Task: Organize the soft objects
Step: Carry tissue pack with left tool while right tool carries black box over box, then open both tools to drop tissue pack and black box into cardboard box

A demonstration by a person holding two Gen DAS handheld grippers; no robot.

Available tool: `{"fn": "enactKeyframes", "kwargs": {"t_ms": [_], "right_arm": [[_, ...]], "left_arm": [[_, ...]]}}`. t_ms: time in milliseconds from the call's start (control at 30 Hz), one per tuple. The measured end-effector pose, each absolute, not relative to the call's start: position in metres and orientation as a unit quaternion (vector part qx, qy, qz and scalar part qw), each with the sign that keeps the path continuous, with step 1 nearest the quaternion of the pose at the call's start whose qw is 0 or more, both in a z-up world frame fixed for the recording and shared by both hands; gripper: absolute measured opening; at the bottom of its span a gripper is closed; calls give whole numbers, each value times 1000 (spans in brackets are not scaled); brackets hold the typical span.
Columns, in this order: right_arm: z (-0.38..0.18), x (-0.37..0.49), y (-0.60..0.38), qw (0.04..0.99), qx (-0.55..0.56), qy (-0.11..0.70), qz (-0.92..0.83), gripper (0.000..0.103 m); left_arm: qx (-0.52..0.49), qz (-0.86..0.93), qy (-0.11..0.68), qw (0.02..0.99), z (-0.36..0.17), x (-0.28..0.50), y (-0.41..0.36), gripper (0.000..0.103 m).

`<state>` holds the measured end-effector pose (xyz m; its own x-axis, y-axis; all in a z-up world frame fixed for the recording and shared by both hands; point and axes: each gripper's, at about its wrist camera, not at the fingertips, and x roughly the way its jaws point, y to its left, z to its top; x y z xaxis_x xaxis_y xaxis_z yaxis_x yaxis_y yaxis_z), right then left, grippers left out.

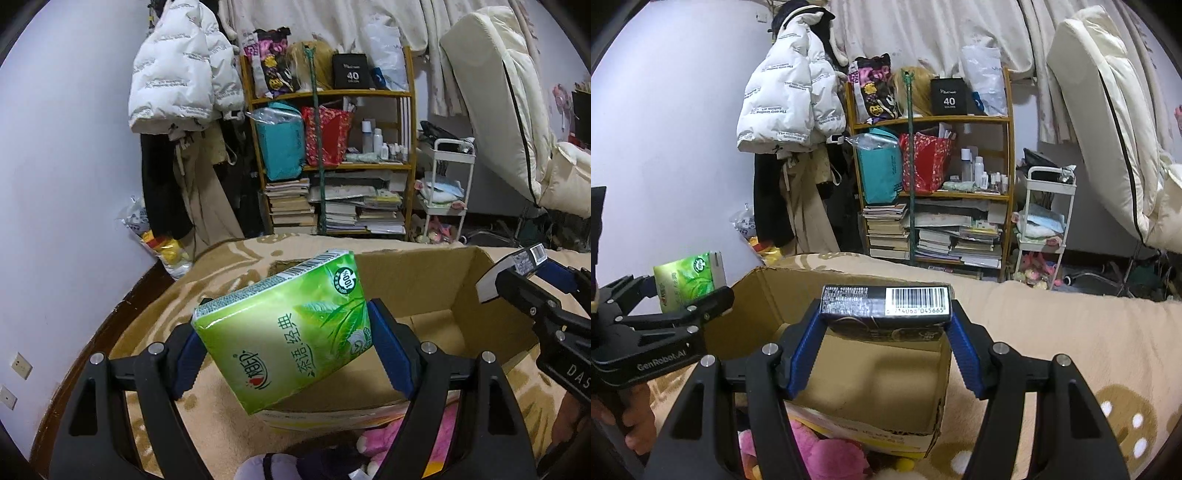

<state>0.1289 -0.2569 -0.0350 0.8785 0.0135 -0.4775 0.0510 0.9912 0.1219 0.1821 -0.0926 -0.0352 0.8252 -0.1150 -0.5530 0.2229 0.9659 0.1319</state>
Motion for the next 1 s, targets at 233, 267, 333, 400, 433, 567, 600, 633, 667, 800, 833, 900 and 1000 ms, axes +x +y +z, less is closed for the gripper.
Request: {"fn": "enactKeyframes", "kwargs": {"t_ms": [233,267,333,400,433,567,600,633,667,800,833,900,1000], "right_arm": [[-37,126,-256,966,65,250,-6,68],[-36,126,-255,966,64,250,-6,68],[-37,125,-255,966,64,252,-5,69],[-38,125,-254,964,66,256,0,69],[-39,125,-253,964,66,259,2,69],[-42,127,-252,961,58,271,9,69],[-43,127,-251,960,58,273,9,69],[-44,127,-251,960,58,274,10,69],[-45,127,-251,960,58,274,11,69],[-46,126,-252,959,64,276,14,69],[-47,126,-252,958,65,278,16,69],[-50,126,-252,958,63,279,17,69],[-52,126,-251,959,56,278,17,69]], "left_arm": [[105,-93,280,950,-41,177,-97,81],[107,-92,280,950,-41,177,-97,81],[117,-90,278,949,-43,175,-100,81],[126,-90,279,948,-46,173,-103,81],[128,-93,282,946,-47,173,-105,81],[131,-96,293,942,-51,174,-108,81],[129,-97,297,941,-52,175,-108,81],[126,-98,301,940,-53,175,-107,81],[125,-97,303,940,-53,176,-107,81],[120,-100,306,939,-53,178,-104,83],[120,-99,307,939,-54,177,-104,88],[119,-97,304,940,-53,177,-103,93],[125,-96,303,940,-52,176,-103,94]]}}
